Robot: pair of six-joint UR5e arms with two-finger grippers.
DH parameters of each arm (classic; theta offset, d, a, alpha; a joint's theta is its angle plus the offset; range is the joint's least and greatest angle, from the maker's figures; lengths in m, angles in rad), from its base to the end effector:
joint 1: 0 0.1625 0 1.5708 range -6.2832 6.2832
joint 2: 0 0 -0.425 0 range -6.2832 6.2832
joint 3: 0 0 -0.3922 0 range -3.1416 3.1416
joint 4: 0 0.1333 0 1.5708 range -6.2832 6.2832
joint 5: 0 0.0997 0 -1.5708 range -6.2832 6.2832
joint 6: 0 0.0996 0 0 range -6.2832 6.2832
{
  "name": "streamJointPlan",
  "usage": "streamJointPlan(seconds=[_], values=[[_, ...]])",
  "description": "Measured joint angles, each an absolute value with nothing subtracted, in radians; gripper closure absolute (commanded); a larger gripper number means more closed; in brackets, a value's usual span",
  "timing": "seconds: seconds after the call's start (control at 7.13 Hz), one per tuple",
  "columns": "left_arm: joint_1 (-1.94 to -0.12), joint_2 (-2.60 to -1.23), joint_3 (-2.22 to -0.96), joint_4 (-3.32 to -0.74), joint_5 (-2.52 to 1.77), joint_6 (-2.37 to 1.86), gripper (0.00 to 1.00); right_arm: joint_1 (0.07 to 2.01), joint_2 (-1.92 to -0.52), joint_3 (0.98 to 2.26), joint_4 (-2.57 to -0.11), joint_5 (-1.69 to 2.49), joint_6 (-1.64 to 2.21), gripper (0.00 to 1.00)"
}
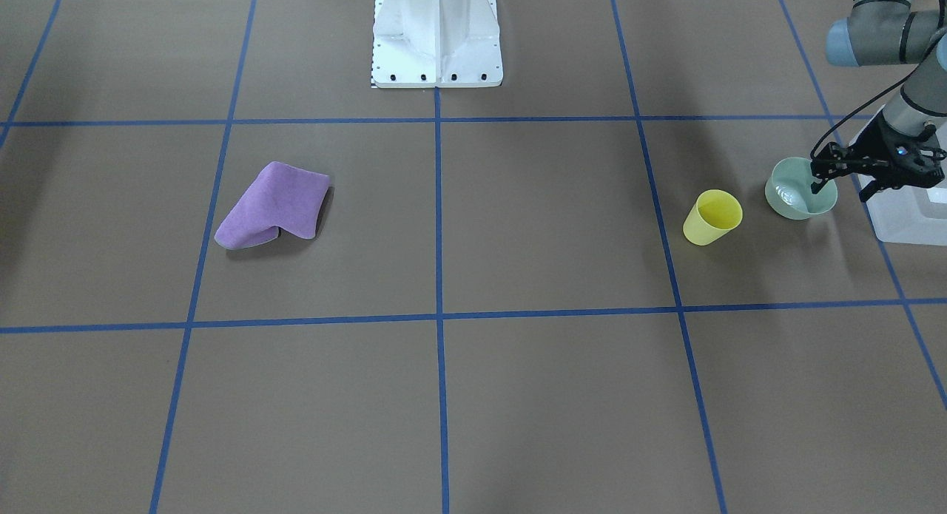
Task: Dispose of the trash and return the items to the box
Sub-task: 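Reach the left gripper to the pale green bowl and grasp its rim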
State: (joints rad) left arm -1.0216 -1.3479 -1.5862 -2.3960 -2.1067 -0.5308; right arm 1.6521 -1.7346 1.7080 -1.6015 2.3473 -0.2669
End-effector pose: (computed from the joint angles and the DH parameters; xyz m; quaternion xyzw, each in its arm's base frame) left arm 0.1493 -0.4019 0.6699 0.1217 0.3670 0.0889 0.9179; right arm 0.0973 -0.4117 0.6689 0.0394 -0.3773 -0.0749 0.9222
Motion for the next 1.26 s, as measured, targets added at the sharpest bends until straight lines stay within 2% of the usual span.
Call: streamJointPlan(seconds=[0.28,0.84,1.26], values=[[-1.016,-1.362,-1.557,-2.427,-2.132,-0.558,1.00,1.652,-1.735,1.709,-1.601,2.347,-0.267,0.00],[-1.015,-1.362,-1.559,-2.429,-2.159,-0.549,1.00,1.652,-1.735,1.708,-1.601,2.347,-0.268,0.00],[-1.079,-1.353,-1.627,-2.413,-2.327,-0.533,1.00,1.651,-1.734,1.709,-1.600,2.346,-0.269,0.00]])
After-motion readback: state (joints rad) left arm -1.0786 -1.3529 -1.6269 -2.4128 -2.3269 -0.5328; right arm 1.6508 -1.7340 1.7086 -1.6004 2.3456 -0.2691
